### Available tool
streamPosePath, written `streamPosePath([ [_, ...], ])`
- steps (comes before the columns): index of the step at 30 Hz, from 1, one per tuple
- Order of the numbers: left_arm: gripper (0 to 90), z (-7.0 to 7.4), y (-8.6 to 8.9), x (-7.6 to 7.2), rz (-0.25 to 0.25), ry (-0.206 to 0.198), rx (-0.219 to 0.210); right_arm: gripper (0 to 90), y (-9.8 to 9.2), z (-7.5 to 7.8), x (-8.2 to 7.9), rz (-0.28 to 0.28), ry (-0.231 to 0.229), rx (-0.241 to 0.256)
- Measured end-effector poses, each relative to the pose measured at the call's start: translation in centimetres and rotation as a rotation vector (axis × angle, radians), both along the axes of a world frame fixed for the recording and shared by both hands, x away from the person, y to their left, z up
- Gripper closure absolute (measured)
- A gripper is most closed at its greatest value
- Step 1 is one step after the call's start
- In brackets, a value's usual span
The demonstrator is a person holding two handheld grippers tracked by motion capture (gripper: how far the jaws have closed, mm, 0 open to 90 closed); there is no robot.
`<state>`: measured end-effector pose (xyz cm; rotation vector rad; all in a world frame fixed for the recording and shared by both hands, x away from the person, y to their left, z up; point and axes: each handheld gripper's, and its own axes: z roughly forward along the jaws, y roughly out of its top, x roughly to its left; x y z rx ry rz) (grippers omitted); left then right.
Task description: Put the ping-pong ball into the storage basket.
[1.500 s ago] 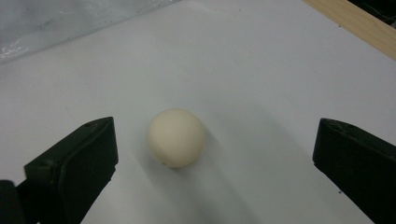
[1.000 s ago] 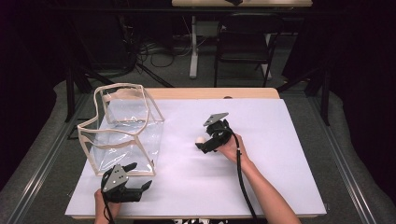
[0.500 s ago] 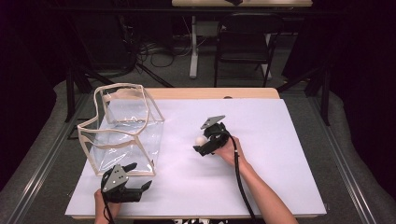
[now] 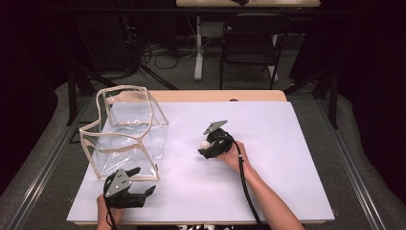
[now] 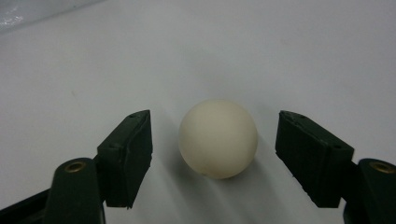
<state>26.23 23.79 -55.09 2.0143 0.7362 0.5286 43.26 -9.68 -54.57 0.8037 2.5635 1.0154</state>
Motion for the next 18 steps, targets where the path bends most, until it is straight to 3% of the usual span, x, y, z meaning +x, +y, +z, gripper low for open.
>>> streamPosePath([
  [18,16.1,-0.04,-0.04,0.05,-0.001,0.002,-0.002,46.3,0.17,-0.44,0.09,-0.012,0.008,-0.039],
])
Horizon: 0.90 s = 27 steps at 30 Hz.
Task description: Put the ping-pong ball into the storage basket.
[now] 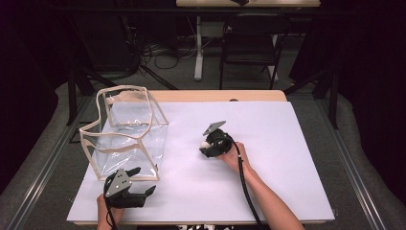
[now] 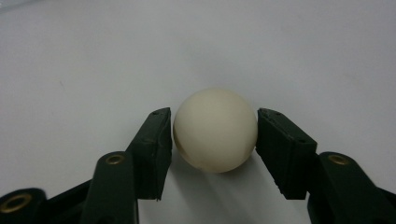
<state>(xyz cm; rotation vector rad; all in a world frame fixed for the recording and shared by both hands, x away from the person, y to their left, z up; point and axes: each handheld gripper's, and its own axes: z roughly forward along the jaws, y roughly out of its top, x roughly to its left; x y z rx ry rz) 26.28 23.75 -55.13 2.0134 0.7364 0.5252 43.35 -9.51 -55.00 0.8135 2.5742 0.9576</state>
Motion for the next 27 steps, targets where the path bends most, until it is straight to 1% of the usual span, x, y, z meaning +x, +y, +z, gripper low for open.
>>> streamPosePath([
  [3,16.1,0.0,0.0,0.0,-0.002,0.0,0.001,50.1,0.0,-0.1,0.0,-0.005,0.003,-0.006],
  [17,16.1,0.0,0.0,-0.1,-0.003,0.0,0.003,50.3,-0.3,0.7,-0.3,-0.004,-0.021,0.002],
  [27,16.1,0.0,0.0,-0.1,-0.004,0.0,0.001,50.3,-0.5,1.5,-0.8,-0.002,-0.039,-0.006],
])
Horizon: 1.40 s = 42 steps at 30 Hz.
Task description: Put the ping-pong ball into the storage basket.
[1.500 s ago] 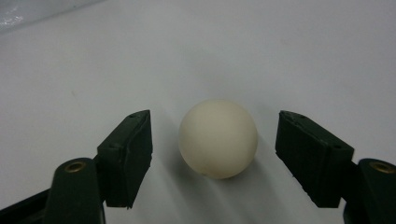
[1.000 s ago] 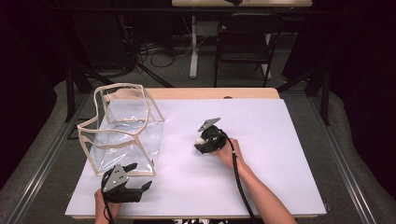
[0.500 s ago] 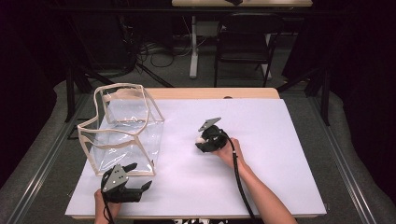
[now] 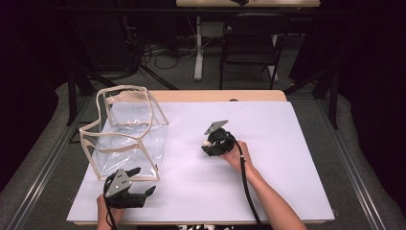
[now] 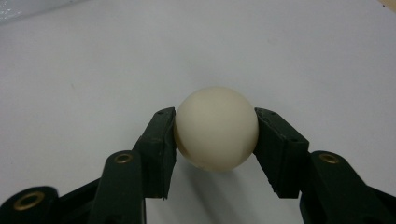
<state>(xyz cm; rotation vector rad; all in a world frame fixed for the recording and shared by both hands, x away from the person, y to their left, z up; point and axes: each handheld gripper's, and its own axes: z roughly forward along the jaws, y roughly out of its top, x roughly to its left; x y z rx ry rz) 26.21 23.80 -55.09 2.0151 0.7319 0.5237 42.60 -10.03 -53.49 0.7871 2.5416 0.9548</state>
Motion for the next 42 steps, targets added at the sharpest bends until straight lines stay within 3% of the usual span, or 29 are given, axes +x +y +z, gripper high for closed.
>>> streamPosePath([
  [42,16.1,0.0,-0.2,0.1,-0.003,0.0,-0.002,50.4,-0.7,5.1,-1.5,0.03,-0.072,-0.027],
])
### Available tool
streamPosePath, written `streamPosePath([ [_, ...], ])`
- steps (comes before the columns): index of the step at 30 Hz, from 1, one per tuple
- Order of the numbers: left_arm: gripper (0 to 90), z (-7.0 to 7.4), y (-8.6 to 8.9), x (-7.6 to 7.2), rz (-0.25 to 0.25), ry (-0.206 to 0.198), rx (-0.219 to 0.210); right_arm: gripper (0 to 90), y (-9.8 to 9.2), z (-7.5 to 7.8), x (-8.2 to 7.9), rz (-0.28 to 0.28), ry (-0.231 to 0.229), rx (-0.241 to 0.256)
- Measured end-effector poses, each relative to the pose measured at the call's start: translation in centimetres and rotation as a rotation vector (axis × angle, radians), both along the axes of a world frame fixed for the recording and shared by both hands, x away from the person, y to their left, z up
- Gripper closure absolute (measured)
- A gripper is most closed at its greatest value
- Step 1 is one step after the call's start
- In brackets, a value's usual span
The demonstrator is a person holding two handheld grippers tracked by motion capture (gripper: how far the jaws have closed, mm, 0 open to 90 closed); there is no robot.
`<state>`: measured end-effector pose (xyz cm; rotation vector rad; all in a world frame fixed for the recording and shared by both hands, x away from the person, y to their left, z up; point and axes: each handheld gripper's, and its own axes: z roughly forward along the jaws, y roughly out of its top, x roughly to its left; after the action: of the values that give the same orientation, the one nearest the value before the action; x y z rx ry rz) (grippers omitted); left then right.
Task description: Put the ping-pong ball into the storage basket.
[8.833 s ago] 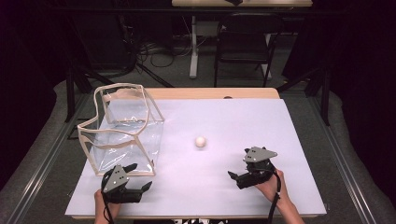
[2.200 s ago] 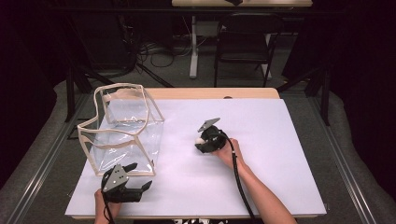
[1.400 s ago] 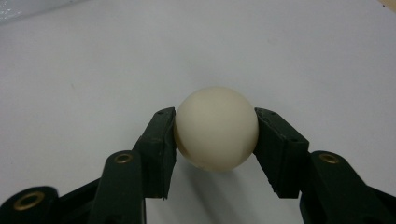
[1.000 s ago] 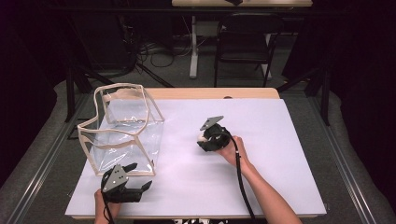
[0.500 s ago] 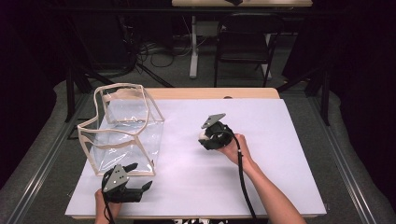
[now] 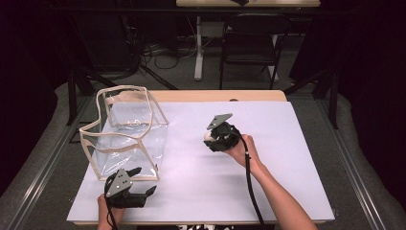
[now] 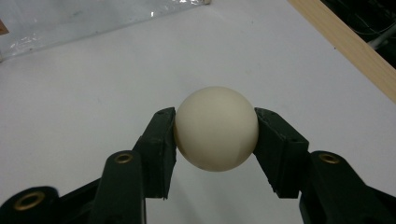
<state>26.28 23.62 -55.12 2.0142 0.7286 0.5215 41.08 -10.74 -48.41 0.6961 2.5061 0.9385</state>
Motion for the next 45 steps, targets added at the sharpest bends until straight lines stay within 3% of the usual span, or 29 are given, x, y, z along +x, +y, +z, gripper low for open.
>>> streamPosePath([
  [26,16.1,0.0,0.1,0.0,0.004,-0.002,-0.001,50.5,0.0,2.9,-0.7,0.017,-0.028,0.001],
  [45,16.1,0.0,0.1,0.0,0.004,-0.002,0.0,50.6,-0.4,4.3,0.1,0.007,-0.039,0.014],
])
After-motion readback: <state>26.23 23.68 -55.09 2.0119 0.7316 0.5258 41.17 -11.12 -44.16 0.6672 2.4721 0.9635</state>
